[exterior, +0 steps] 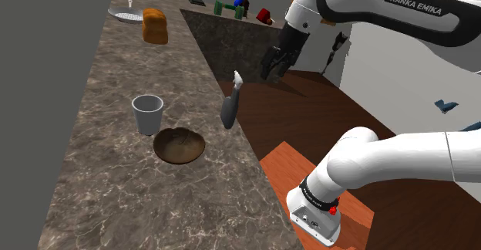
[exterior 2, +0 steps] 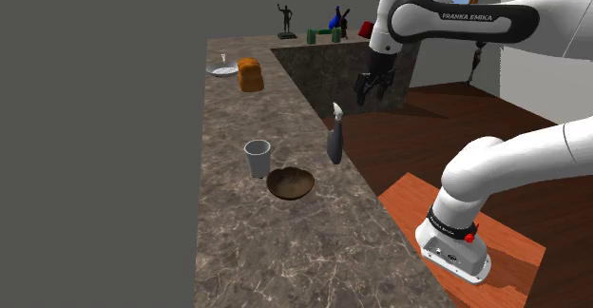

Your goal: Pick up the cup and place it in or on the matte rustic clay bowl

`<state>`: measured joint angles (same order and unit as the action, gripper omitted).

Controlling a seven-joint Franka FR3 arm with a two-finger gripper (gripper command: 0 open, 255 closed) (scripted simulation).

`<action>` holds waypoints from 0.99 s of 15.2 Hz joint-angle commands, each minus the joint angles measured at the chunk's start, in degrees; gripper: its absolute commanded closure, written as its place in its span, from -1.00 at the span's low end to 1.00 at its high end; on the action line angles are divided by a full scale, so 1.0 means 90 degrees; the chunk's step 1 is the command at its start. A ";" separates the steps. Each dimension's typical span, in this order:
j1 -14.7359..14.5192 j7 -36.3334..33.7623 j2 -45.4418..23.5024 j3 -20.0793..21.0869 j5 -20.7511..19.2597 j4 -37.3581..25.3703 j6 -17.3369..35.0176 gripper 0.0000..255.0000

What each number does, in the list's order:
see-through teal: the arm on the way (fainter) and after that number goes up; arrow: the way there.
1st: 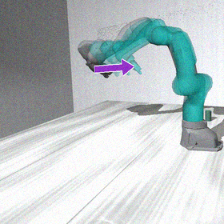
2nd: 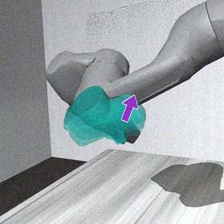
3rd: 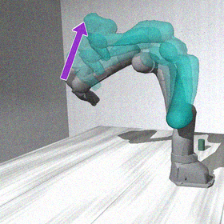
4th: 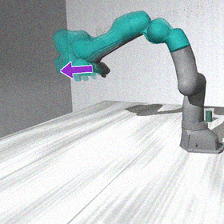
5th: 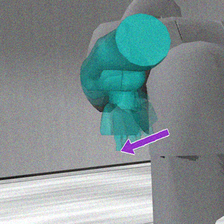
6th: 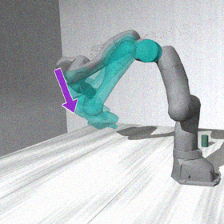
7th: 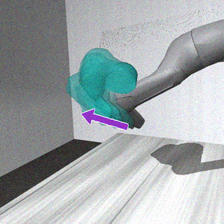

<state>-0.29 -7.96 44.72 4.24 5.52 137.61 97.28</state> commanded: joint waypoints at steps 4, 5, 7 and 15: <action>-0.0081 -0.0168 -0.0554 0.0238 0.0141 -0.0054 0.0520 -1.00; -0.0105 -0.0224 -0.0749 0.0316 0.0180 -0.0089 0.0688 -1.00; -0.0148 -0.0335 -0.1154 0.0473 0.0245 -0.0183 0.1014 -1.00; -0.0265 -0.0832 -0.2915 0.1067 0.0271 -0.0885 0.2137 -1.00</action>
<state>-2.56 -14.73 20.97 13.08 8.10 130.68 114.95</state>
